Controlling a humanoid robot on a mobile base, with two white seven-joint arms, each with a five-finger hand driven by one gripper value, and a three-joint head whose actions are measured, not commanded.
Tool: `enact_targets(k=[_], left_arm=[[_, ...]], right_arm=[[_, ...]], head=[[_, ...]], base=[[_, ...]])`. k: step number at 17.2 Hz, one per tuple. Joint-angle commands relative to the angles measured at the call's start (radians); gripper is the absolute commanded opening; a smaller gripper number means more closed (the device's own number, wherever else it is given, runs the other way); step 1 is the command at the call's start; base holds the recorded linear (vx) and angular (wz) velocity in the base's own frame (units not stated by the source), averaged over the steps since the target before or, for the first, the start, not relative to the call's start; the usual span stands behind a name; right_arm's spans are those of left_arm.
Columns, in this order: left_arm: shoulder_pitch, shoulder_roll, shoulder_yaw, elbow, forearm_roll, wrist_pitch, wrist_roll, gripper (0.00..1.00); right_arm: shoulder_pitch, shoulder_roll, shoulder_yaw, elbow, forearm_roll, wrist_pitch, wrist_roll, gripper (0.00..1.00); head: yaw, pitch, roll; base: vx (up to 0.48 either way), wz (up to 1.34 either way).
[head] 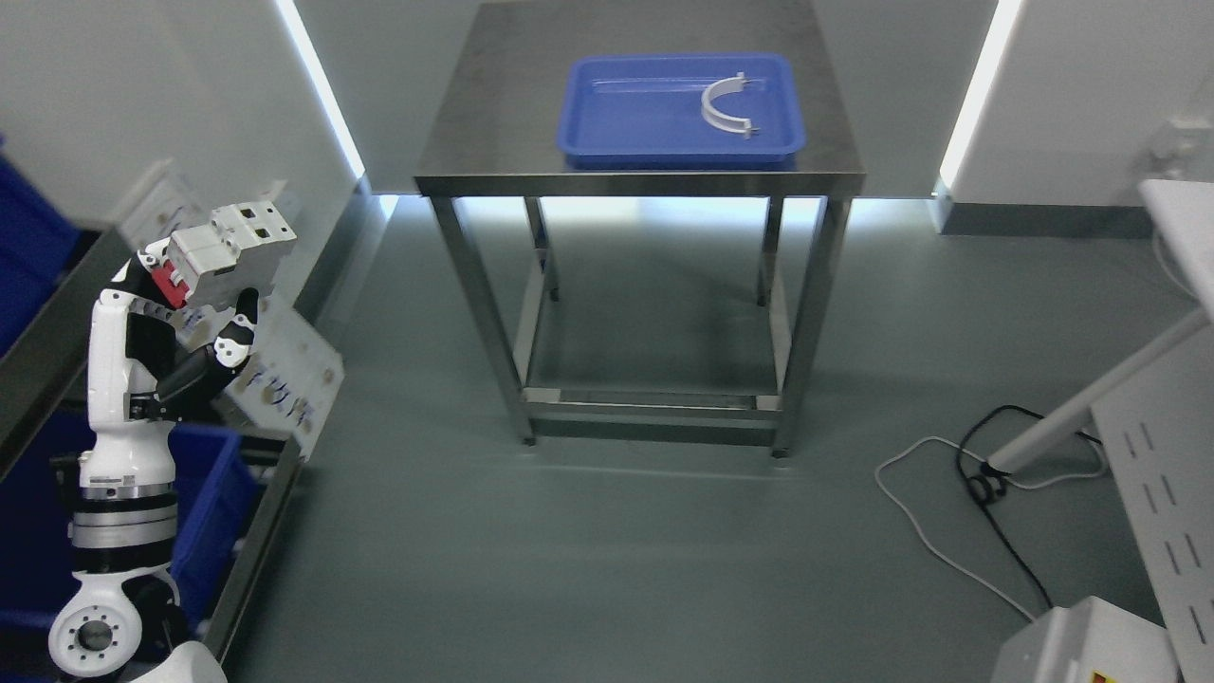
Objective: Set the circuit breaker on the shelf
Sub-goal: 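Hold the breaker raised in the left hand while turning to the bin shelf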
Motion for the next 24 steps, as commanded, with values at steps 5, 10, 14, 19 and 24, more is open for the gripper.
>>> enact_targets(k=[5, 10, 14, 19, 24], left_arm=[[0.009, 0.014, -0.079, -0.047, 0.005, -0.013, -0.003, 0.25], [-0.012, 0.014, -0.094, -0.047, 0.005, -0.019, -0.003, 0.25], [-0.032, 0.014, -0.104, -0.045, 0.003, -0.011, -0.002, 0.25], [-0.126, 0.014, -0.108, -0.039, 0.002, 0.101, -0.003, 0.25], [-0.247, 0.215, -0.176, 0.039, -0.032, 0.227, -0.003, 0.25]], right_arm=[[0.017, -0.017, 0.000, 0.000, 0.001, -0.035, 0.004, 1.00], [0.017, -0.017, 0.000, 0.000, 0.001, -0.035, 0.004, 1.00], [0.017, -0.017, 0.000, 0.000, -0.001, -0.035, 0.004, 1.00], [0.017, -0.017, 0.000, 0.000, 0.001, -0.035, 0.004, 1.00], [0.017, -0.017, 0.000, -0.001, 0.001, -0.035, 0.004, 1.00]], head=[[0.0000, 0.000, 0.000], [0.0000, 0.000, 0.000], [0.0000, 0.000, 0.000], [0.0000, -0.001, 0.000], [0.0000, -0.001, 0.000]], base=[[-0.358, 1.17], [-0.264, 1.59], [-0.119, 1.63], [0.085, 0.63], [0.133, 0.16]])
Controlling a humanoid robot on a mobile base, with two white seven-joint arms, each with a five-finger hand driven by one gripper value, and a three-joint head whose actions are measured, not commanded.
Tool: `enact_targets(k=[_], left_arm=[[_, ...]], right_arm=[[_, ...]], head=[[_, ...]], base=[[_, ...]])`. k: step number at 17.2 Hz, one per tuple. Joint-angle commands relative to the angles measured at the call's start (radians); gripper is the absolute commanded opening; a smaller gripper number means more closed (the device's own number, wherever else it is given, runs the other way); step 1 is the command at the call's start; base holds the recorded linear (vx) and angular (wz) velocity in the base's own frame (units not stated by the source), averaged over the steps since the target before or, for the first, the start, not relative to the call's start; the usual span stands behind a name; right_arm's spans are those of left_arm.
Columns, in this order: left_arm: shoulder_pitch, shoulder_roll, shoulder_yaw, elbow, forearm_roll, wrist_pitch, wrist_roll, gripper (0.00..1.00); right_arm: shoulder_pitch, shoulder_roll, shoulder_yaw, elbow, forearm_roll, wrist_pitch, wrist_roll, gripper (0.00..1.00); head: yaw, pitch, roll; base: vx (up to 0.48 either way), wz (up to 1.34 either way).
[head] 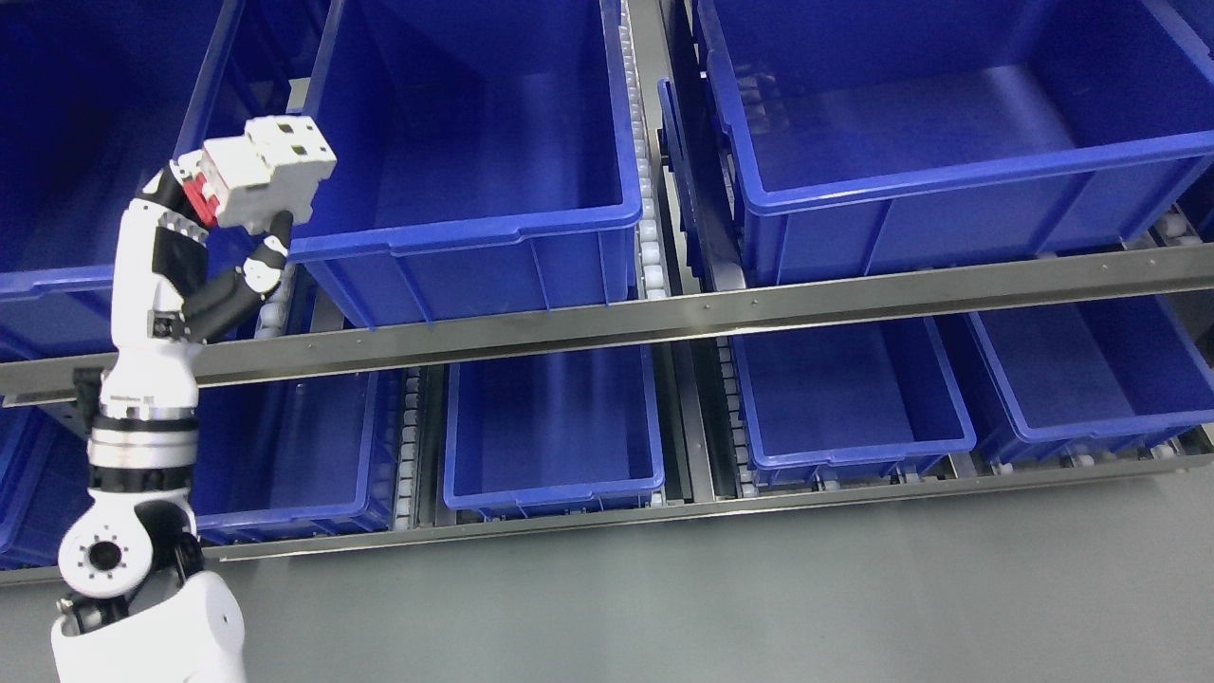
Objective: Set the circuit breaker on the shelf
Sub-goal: 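Move the left hand over the upper blue bin nearest the left arm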
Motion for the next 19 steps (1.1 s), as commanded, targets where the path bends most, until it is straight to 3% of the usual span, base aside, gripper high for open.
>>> enact_targets(k=[1, 4, 6, 11, 19], left_arm=[[-0.132, 0.234, -0.084, 0.125, -0.041, 0.052, -0.002, 0.25], [-0.212, 0.510, -0.172, 0.325, -0.152, 0.054, -0.119, 0.25], [-0.267, 0.589, -0.185, 0.412, -0.221, 0.054, -0.201, 0.25], [-0.378, 0.580, -0.266, 0.592, -0.396, 0.044, -0.285, 0.25], [-0.525, 0.551, -0.476, 0.758, -0.462, 0.046, -0.296, 0.25]], right_arm=[[0.017, -0.017, 0.000, 0.000, 0.000, -0.035, -0.002, 1.00], [0.017, -0.017, 0.000, 0.000, -0.001, -0.035, -0.002, 1.00], [0.017, -0.017, 0.000, 0.000, 0.000, -0.035, -0.002, 1.00], [0.017, -0.017, 0.000, 0.000, 0.000, -0.035, -0.002, 1.00], [0.017, -0.017, 0.000, -0.001, 0.000, -0.035, -0.002, 1.00]], head=[[0.0000, 0.000, 0.000], [0.0000, 0.000, 0.000], [0.0000, 0.000, 0.000], [0.0000, 0.000, 0.000], [0.0000, 0.000, 0.000]], base=[[0.162, 0.02], [0.185, -0.12], [0.216, -0.19], [0.206, -0.15], [0.100, -0.09]])
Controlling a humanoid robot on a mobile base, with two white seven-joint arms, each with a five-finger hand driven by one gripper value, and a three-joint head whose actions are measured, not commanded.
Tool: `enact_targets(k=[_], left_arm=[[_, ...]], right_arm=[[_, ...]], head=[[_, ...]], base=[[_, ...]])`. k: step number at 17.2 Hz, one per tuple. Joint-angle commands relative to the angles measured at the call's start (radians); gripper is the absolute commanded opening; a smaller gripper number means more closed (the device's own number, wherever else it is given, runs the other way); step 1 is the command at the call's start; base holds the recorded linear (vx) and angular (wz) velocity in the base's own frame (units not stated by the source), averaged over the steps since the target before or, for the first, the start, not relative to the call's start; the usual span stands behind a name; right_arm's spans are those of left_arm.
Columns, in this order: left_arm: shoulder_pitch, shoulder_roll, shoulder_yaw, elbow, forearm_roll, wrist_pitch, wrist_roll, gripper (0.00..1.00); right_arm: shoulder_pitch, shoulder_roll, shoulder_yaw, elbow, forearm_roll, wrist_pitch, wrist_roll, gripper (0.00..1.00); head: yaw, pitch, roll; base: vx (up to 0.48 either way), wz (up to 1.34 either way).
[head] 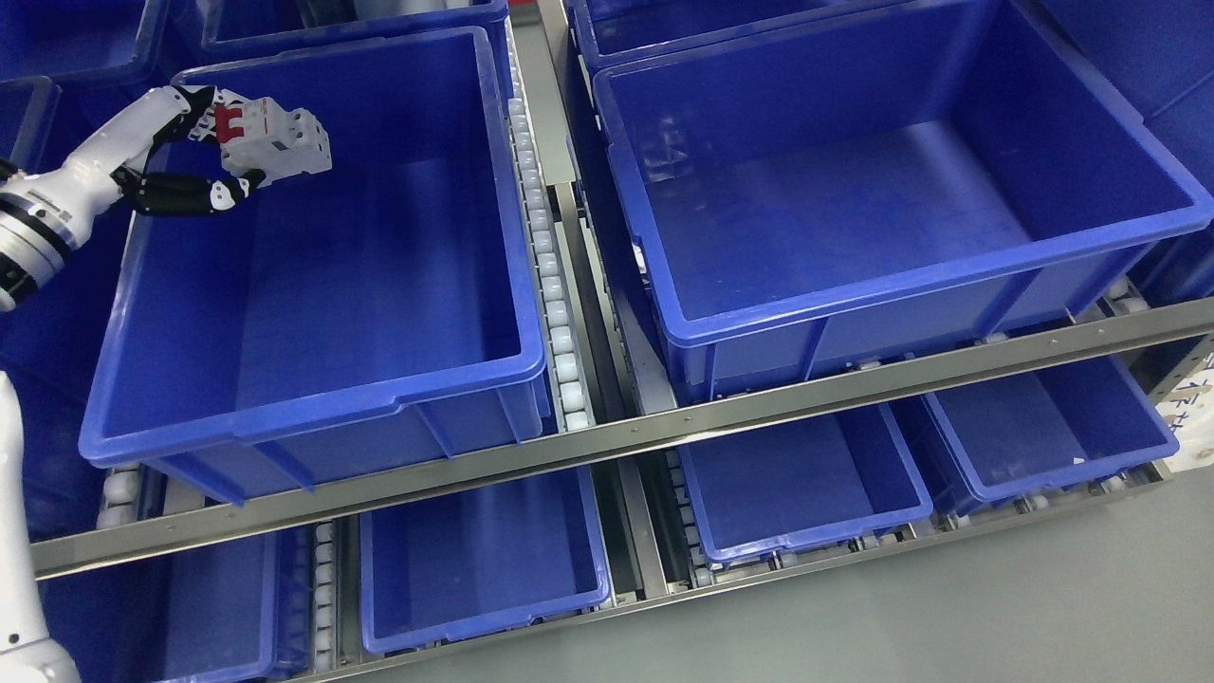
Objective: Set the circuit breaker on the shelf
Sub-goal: 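Move the left hand over the upper blue bin nearest the left arm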
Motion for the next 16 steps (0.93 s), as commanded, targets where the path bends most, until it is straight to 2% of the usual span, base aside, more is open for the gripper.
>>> enact_targets(k=[1, 9, 13, 16], left_arm=[[-0.075, 0.054, -0.196, 0.235, -0.058, 0.004, -0.001, 0.25], [-0.099, -0.087, -0.187, 0.362, -0.165, 0.001, 0.028, 0.27], [-0.150, -0.104, -0.185, 0.448, -0.185, -0.001, 0.097, 0.29], [-0.150, -0.098, -0.182, 0.446, -0.184, -0.001, 0.098, 0.43]], right_arm=[[0.017, -0.017, 0.000, 0.000, 0.000, -0.033, 0.001, 1.00], [0.017, -0.017, 0.000, 0.000, 0.000, -0.033, 0.001, 1.00], [0.017, -0.017, 0.000, 0.000, 0.000, -0.033, 0.001, 1.00], [0.017, -0.017, 0.000, 0.000, -0.001, -0.033, 0.001, 1.00]], head=[[0.0000, 0.000, 0.000], [0.0000, 0.000, 0.000], [0.0000, 0.000, 0.000], [0.0000, 0.000, 0.000]], base=[[0.040, -0.07], [0.006, -0.01], [0.002, 0.01], [0.003, 0.01]])
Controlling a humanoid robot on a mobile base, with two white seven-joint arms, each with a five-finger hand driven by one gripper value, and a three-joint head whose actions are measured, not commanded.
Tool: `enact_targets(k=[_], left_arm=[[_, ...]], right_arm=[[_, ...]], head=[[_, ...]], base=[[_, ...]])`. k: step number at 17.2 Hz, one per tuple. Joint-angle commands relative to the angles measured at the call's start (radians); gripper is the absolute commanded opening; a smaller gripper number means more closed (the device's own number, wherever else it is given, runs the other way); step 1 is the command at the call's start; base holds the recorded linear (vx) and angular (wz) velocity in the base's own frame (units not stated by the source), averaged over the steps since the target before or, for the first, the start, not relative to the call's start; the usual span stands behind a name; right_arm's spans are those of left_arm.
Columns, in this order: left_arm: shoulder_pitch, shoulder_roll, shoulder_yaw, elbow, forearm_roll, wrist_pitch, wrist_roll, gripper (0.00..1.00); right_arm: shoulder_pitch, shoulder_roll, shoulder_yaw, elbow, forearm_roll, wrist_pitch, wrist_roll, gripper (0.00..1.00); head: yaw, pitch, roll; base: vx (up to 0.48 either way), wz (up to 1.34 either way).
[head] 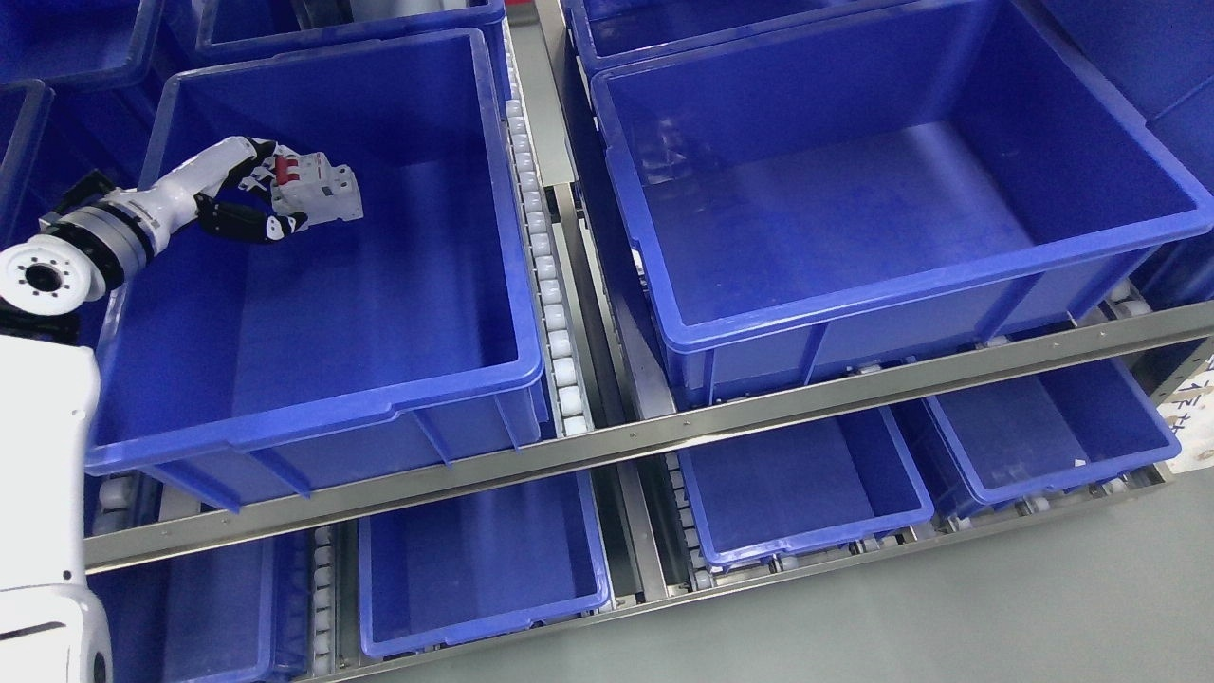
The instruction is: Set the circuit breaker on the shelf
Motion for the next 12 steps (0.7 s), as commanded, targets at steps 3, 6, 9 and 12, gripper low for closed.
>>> enact_targets(k=[3, 6, 9, 12], left_arm=[[-0.031, -0.030, -0.036, 0.137, -0.020, 0.000, 0.010, 0.65], [-0.029, -0.031, -0.002, 0.129, -0.018, -0.001, 0.010, 0.76], [-0.031, -0.048, 0.073, 0.080, -0.008, 0.000, 0.019, 0.84], [-0.067, -0.170, 0.319, -0.024, 0.026, 0.003, 0.246, 0.94]], right_arm=[[0.017, -0.017, 0.000, 0.000, 0.000, -0.033, 0.000, 1.00], [0.017, -0.017, 0.000, 0.000, 0.000, -0.033, 0.000, 1.00], [0.017, -0.017, 0.000, 0.000, -0.001, -0.033, 0.000, 1.00], [0.017, -0.017, 0.000, 0.000, 0.000, -0.033, 0.000, 1.00]], head=[[0.0000, 0.000, 0.000], [0.0000, 0.000, 0.000], [0.0000, 0.000, 0.000], [0.0000, 0.000, 0.000]], base=[[-0.003, -0.01], [0.007, 0.00], [0.000, 0.00], [0.000, 0.00]])
